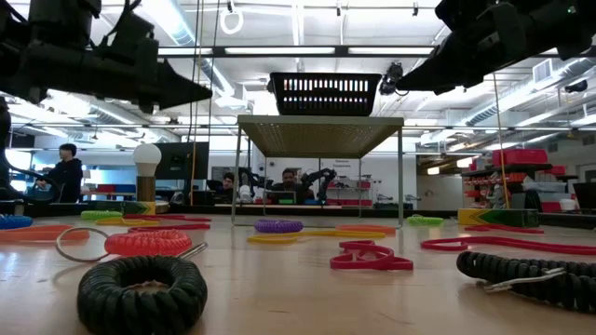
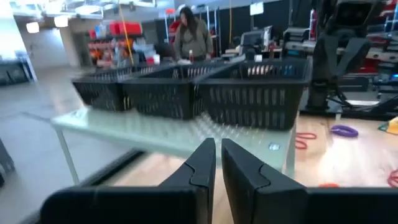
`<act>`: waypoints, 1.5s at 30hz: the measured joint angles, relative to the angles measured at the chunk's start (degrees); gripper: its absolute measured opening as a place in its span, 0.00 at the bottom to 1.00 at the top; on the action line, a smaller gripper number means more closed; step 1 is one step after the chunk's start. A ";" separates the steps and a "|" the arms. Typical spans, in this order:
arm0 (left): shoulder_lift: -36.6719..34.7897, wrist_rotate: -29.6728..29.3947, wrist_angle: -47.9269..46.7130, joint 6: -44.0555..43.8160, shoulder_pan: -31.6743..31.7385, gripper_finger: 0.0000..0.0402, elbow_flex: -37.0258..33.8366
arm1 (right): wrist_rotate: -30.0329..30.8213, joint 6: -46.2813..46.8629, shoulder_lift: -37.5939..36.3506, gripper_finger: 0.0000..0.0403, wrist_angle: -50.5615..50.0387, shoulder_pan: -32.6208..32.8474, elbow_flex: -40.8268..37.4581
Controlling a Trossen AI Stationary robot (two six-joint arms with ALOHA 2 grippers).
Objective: Pick & Place Office Desk Supplies
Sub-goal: Put the blue spring keychain into the bottom black bin on the shelf
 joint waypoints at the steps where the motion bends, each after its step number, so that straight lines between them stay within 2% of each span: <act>1: -0.02 -0.01 0.01 1.35 0.00 0.09 0.09 | 0.00 -0.40 0.00 0.03 -0.08 -0.01 0.00; 4: 0.00 -0.11 -0.03 3.46 0.00 0.09 0.46 | 0.00 -0.67 0.00 0.03 -0.06 -0.21 0.00; 8: 0.00 0.61 -0.45 -3.56 0.00 0.09 1.17 | 0.00 -0.65 0.00 0.03 -0.07 -0.23 0.00; 12: 0.03 -0.24 2.66 -6.21 1.51 0.09 1.72 | 0.00 -0.65 0.00 0.03 -0.06 -0.21 0.00; 14: 0.00 -0.89 1.95 -12.46 3.18 0.09 3.06 | 0.00 -0.65 0.00 0.03 -0.05 -0.22 0.00; 15: 0.00 -0.46 1.15 -14.92 4.01 0.08 3.74 | 0.00 -0.62 0.00 0.03 -0.06 -0.22 0.00; 19: 0.02 8.82 -5.91 -16.86 5.75 0.03 8.79 | 0.02 -0.56 0.00 0.03 -0.91 -0.23 0.00; 22: 0.00 9.05 -11.55 -17.42 4.60 0.02 14.01 | 0.01 0.19 0.02 0.03 -1.83 -0.23 0.00; 25: 0.02 9.05 -25.45 -16.73 3.60 0.01 20.80 | 0.01 0.42 0.02 0.03 -1.83 -0.12 0.00; 29: 0.72 9.12 -56.08 -18.29 1.22 0.04 32.44 | 0.00 0.38 0.02 0.03 -2.68 -0.12 0.00; 32: 1.96 9.94 -80.22 -23.52 -1.75 0.08 40.62 | 0.00 0.35 0.02 0.03 -3.19 -0.12 0.00; 35: 3.63 13.66 -96.06 -31.19 -4.85 0.14 46.97 | 0.02 0.21 0.02 0.03 -3.42 -0.16 0.00; 40: 7.21 21.79 -110.18 -44.16 -10.15 0.23 49.25 | 0.00 -0.05 0.02 0.03 -3.25 -0.16 0.00; 43: 10.20 28.69 -113.27 -52.31 -13.18 0.29 47.27 | 0.01 -0.21 0.02 0.03 -3.24 -0.16 0.00; 45: 11.57 31.29 -112.04 -55.66 -15.69 0.31 44.79 | 0.00 -0.23 0.02 0.03 -3.38 -0.16 0.00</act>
